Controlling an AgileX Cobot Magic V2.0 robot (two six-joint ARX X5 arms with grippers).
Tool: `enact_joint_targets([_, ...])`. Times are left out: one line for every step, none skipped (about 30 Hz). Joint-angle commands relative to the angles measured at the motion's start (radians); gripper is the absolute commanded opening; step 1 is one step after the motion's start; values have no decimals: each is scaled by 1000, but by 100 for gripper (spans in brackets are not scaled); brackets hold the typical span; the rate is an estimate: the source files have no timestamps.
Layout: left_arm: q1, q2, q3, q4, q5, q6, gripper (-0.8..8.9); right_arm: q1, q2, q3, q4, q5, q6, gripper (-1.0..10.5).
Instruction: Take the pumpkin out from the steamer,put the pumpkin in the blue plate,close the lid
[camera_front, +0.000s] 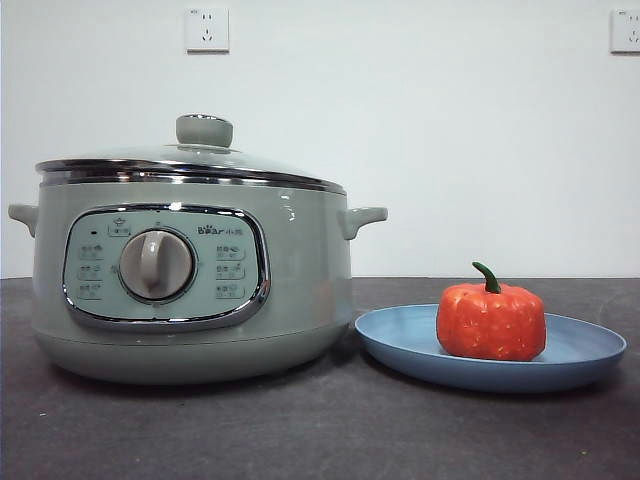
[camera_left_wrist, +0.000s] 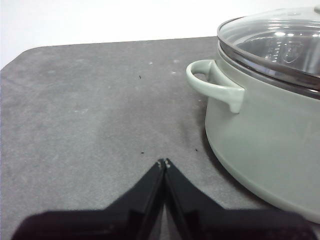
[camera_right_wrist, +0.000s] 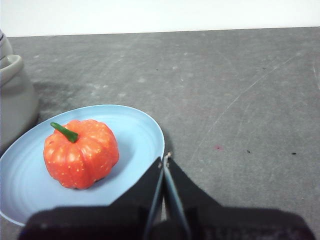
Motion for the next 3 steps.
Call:
enact_joint_targets([2, -3, -16, -1, 0, -6, -3, 1, -2, -11, 8, 3, 0, -17])
enact_joint_targets([2, -3, -16, 0, 0, -6, -3, 1, -2, -11, 8, 3, 0, -17])
enact_joint_targets([2, -3, -16, -1, 0, -6, -3, 1, -2, -11, 8, 3, 0, -17])
